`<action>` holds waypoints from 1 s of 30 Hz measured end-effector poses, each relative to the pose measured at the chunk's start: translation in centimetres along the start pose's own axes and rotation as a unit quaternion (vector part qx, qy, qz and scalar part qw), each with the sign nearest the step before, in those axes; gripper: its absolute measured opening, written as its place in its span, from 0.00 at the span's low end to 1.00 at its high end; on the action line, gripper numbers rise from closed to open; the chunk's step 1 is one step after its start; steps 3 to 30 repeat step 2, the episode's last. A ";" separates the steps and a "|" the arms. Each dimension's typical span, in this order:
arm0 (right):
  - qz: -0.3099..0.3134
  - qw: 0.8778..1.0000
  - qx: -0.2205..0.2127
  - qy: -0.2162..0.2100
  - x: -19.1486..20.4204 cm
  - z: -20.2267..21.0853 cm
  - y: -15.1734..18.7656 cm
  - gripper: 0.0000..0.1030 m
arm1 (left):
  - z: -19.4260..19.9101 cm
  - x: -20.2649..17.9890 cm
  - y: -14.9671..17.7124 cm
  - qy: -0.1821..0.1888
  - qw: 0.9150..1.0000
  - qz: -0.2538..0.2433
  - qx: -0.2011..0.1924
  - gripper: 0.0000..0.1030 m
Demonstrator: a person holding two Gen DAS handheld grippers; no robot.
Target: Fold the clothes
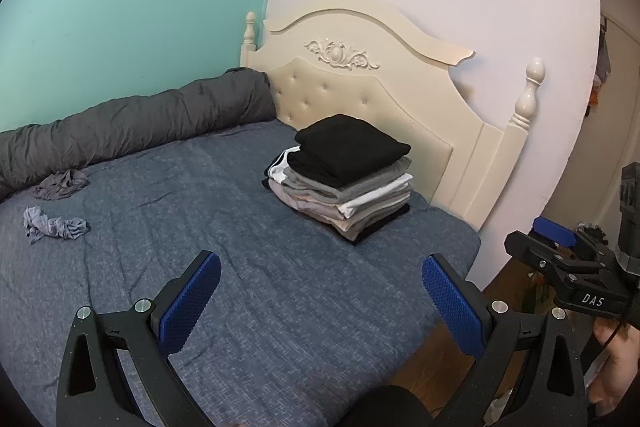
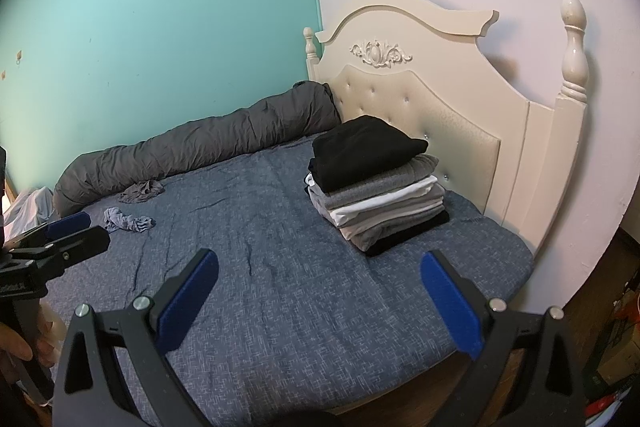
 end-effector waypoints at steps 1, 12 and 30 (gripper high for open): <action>0.000 1.000 0.000 0.000 0.0 0.0 0.0 0.99 | 0.0 0.0 0.0 -0.001 1.000 -0.002 -0.001 1.00; 0.000 1.000 0.000 0.000 0.0 0.0 0.0 0.99 | 0.0 0.0 -0.1 -0.003 1.000 -0.002 -0.001 1.00; 0.000 1.000 0.000 0.000 0.0 0.0 0.0 0.99 | 0.0 0.0 -0.1 -0.003 1.000 -0.002 -0.001 1.00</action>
Point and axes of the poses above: each gripper's, at about its wrist camera, not at the fingertips, and z roughly against the way its jaws point, x to its left, y to its underside, the point moved 10 cm from there along -z, roughly the way its jaws point, and after that the axes turned 10 degrees about -z, right-handed, at the moved point
